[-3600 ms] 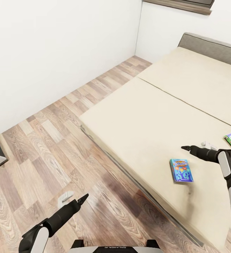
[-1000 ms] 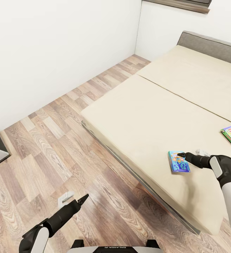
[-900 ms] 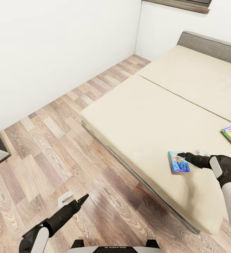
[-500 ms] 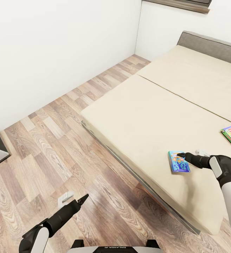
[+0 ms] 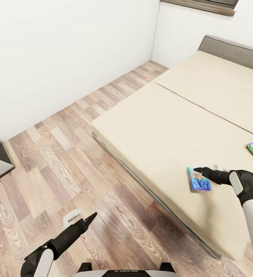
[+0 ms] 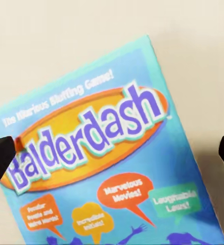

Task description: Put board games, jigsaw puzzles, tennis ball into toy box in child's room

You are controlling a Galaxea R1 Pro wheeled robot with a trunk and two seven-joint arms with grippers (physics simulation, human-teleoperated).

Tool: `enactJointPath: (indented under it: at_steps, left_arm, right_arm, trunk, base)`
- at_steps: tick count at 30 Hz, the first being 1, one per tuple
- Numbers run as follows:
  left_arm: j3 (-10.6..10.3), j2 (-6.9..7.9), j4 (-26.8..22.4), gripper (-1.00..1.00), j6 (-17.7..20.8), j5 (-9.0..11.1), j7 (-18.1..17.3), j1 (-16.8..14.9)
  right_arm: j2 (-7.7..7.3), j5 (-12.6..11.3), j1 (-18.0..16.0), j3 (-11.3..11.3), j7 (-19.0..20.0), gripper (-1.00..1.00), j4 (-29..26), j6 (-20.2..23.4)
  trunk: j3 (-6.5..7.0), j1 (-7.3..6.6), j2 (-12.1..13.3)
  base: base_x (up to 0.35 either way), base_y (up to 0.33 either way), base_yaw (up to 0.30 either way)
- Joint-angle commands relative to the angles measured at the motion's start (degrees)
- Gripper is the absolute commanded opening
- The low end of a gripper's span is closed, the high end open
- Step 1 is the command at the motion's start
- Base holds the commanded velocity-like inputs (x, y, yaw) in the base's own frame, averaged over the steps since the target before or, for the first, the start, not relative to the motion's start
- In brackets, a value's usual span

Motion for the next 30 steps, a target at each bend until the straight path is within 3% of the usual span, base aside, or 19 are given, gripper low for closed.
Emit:
enactJointPath:
  at_steps: [1, 23, 30]
  left_arm:
    - [0.17, -0.07, -0.03, 1.0, 0.5, 0.27, -0.16, -0.04]
    - [0.17, -0.07, -0.02, 1.0, 0.5, 0.27, -0.16, -0.04]
    - [0.17, -0.07, -0.02, 1.0, 0.5, 0.22, -0.16, -0.04]
  right_arm:
    - [0.01, -0.12, -0.02, -0.2, 0.12, 1.0, -0.04, 0.34]
    - [-0.11, -0.11, -0.01, -0.19, 0.15, 1.0, -0.34, 0.66]
    - [-0.29, -0.17, 0.0, -0.23, 0.15, 1.0, -0.37, 0.74]
  trunk:
    - [-0.01, 0.0, -0.02]
    - [0.64, 0.0, -0.02]
    - [0.74, 0.0, -0.02]
  base:
    - [0.0, 0.0, 0.175]
    - [0.0, 0.0, 0.241]
    - [0.0, 0.0, 0.119]
